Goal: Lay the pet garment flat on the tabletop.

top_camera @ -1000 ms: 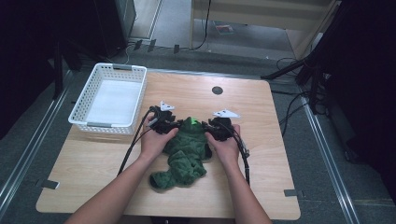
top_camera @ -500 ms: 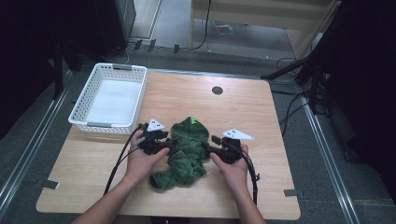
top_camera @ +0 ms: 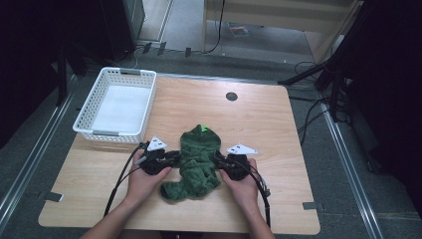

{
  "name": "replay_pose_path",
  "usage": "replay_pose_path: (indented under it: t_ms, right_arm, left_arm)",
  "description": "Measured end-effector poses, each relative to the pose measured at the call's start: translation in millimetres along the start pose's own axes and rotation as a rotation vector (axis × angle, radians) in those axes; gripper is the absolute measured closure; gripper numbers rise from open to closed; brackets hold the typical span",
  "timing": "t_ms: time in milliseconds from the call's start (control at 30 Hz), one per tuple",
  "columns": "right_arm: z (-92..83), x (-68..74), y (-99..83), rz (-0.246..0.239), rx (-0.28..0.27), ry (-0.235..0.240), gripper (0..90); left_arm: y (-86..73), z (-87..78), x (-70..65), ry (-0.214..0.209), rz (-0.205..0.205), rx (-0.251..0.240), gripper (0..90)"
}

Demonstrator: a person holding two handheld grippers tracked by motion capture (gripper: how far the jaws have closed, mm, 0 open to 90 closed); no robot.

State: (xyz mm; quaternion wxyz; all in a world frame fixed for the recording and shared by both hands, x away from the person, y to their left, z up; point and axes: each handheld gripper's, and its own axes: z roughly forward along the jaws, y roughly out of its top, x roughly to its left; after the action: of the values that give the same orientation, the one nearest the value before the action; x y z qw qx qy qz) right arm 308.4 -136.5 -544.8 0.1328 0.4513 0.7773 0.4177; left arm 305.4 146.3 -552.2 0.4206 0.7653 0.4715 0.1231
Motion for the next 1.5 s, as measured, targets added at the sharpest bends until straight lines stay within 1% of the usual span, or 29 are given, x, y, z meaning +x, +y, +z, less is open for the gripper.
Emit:
replay_pose_path:
  t_ms: [33, 67, 100, 133, 167, 233, 267, 333, 367, 433, 467, 500, 533, 567, 600, 633, 667, 733, 800, 900, 933, 1000, 1067, 1167, 1233, 1333, 1400, 1467, 1500]
  right_arm:
    - [-3.4, 1.2, 1.2, 0.010, -0.016, -0.008, 64.0]
    - [-8.3, 2.8, 2.8, 0.018, -0.041, -0.003, 60.3]
    - [-14.5, 5.4, 5.1, 0.026, -0.071, 0.014, 57.6]
    - [-20.6, 9.1, 7.8, 0.022, -0.100, 0.032, 56.6]
    - [-26.4, 14.2, 10.6, 0.018, -0.128, 0.049, 55.7]
    - [-33.8, 25.8, 14.8, 0.000, -0.155, 0.095, 52.7]
    - [-35.6, 35.9, 17.0, -0.021, -0.157, 0.130, 49.9]
    - [-33.9, 53.0, 18.8, -0.045, -0.131, 0.195, 43.2]
    - [-30.5, 60.9, 19.1, -0.062, -0.110, 0.214, 38.8]
    - [-20.9, 74.1, 18.2, -0.087, -0.054, 0.228, 30.9]
    - [-15.2, 78.6, 16.8, -0.099, -0.031, 0.225, 28.4]
    - [-10.0, 81.9, 14.9, -0.108, -0.007, 0.210, 29.5]
    - [-5.7, 84.0, 12.8, -0.114, 0.013, 0.188, 33.8]
    - [-2.8, 85.3, 10.6, -0.116, 0.029, 0.169, 43.6]
    - [-1.6, 85.0, 8.7, -0.126, 0.031, 0.151, 53.6]
    - [-1.9, 84.1, 7.5, -0.128, 0.028, 0.150, 64.2]
    - [-3.8, 81.8, 6.3, -0.132, 0.011, 0.166, 71.6]
    - [-7.8, 77.6, 6.2, -0.135, -0.010, 0.185, 80.3]
    - [-11.3, 74.2, 6.8, -0.128, -0.038, 0.194, 83.9]
    - [-17.8, 70.0, 7.2, -0.109, -0.076, 0.188, 84.5]
    - [-21.2, 68.9, 6.9, -0.108, -0.089, 0.180, 84.5]
    - [-32.3, 64.5, 4.7, -0.099, -0.116, 0.186, 83.6]
    - [-45.1, 58.1, 1.0, -0.094, -0.136, 0.189, 82.7]
    - [-65.0, 46.2, -8.7, -0.064, -0.162, 0.170, 82.3]
    - [-78.6, 36.4, -18.6, -0.020, -0.171, 0.156, 82.1]
    - [-94.3, 24.1, -36.0, 0.031, -0.156, 0.125, 80.9]
    - [-99.8, 17.1, -49.3, 0.070, -0.116, 0.087, 78.9]
    - [-103.8, 8.7, -64.5, 0.138, -0.066, 0.053, 75.1]
    - [-106.8, 5.6, -69.9, 0.165, -0.057, 0.030, 70.8]
  left_arm:
    - [-0.3, -0.8, 1.2, 0.001, -0.013, -0.010, 54.9]
    - [-1.5, -3.0, 2.6, -0.017, -0.023, -0.026, 51.4]
    - [-3.0, -6.5, 2.6, -0.025, -0.027, -0.057, 50.8]
    - [-4.4, -10.6, 2.5, -0.035, -0.020, -0.085, 50.6]
    - [-5.2, -14.2, 1.8, -0.040, -0.019, -0.098, 50.3]
    - [-7.5, -19.1, 1.2, -0.042, -0.006, -0.096, 50.0]
    - [-9.3, -20.3, 0.9, -0.041, -0.004, -0.095, 49.9]
    - [-13.6, -21.1, 0.7, -0.038, -0.005, -0.097, 49.7]
    - [-14.2, -21.2, 0.3, -0.037, -0.002, -0.097, 49.5]
    - [-14.8, -21.6, -0.6, -0.038, -0.002, -0.111, 49.5]
    - [-15.1, -22.8, -0.1, -0.041, -0.008, -0.107, 49.3]
    - [-16.1, -25.0, 0.4, -0.055, -0.026, -0.108, 49.3]
    - [-18.1, -28.3, 0.5, -0.067, -0.051, -0.109, 49.3]
    - [-20.7, -32.5, -0.4, -0.073, -0.065, -0.104, 49.3]
    - [-23.4, -35.9, -1.8, -0.080, -0.066, -0.104, 49.4]
    - [-28.2, -41.4, -5.2, -0.090, -0.054, -0.104, 49.3]
    - [-32.5, -45.4, -8.5, -0.097, -0.040, -0.104, 49.0]
    - [-40.3, -51.4, -15.0, -0.113, -0.015, -0.098, 49.1]
    - [-45.5, -54.4, -19.3, -0.136, 0.006, -0.088, 49.2]
    - [-48.3, -55.4, -24.1, -0.160, 0.029, -0.081, 50.1]
    - [-48.6, -55.5, -25.6, -0.170, 0.049, -0.081, 51.8]
    - [-49.3, -55.1, -28.1, -0.187, 0.069, -0.080, 54.4]
    - [-50.0, -54.2, -30.6, -0.183, 0.093, -0.074, 54.9]
    - [-50.2, -53.6, -31.2, -0.185, 0.097, -0.072, 55.0]
    - [-50.1, -53.1, -30.9, -0.183, 0.091, -0.071, 55.1]
    - [-49.9, -52.6, -30.9, -0.179, 0.089, -0.070, 55.1]
    - [-49.7, -52.5, -31.3, -0.174, 0.090, -0.067, 55.0]
    - [-49.5, -52.5, -31.5, -0.170, 0.090, -0.069, 55.0]
    - [-49.2, -52.7, -31.6, -0.169, 0.087, -0.071, 55.0]
